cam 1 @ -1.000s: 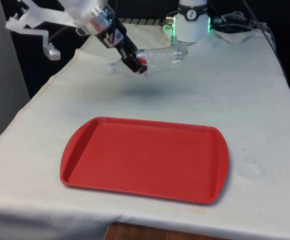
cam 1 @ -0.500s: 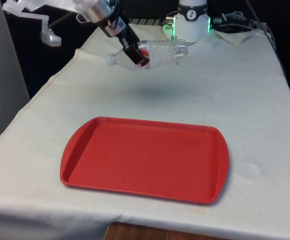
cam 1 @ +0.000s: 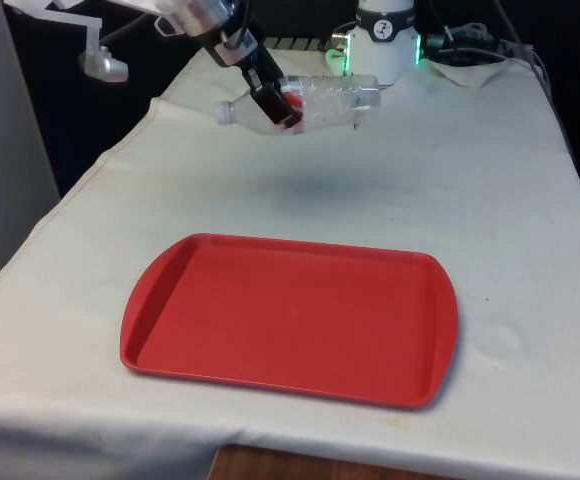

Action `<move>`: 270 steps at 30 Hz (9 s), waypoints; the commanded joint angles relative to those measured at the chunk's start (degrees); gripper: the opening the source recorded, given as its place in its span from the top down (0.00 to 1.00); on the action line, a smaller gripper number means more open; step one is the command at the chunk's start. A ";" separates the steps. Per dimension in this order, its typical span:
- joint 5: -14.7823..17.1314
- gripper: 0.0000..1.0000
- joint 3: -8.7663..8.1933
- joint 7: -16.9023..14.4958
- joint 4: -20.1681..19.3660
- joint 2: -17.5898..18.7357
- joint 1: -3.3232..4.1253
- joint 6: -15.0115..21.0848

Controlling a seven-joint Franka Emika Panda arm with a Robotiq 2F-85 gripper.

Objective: Place the bottle upright on the tray.

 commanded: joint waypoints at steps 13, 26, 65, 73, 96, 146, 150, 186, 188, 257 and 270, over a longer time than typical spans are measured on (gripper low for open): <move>-0.80 0.68 -0.17 1.95 2.92 -1.38 0.11 -2.92; -1.03 0.68 -0.11 4.24 7.91 0.29 0.06 -4.41; -8.25 0.68 -0.06 15.30 23.32 8.77 0.34 -3.90; -10.71 0.68 -0.23 18.39 26.81 10.77 0.63 -3.90; -14.61 0.68 -0.29 21.83 28.02 11.34 1.26 -3.27; -29.74 0.68 0.00 34.03 35.70 15.70 2.29 -3.32; -29.97 0.68 -0.06 34.15 35.81 15.81 2.52 -3.15; -38.90 0.68 0.23 45.66 35.70 16.10 5.16 3.55; -39.65 0.68 0.34 46.41 35.64 16.10 5.27 3.78; -74.77 0.68 15.13 78.38 36.04 20.00 7.91 2.06; -80.56 0.68 18.22 84.05 36.78 22.98 8.25 0.69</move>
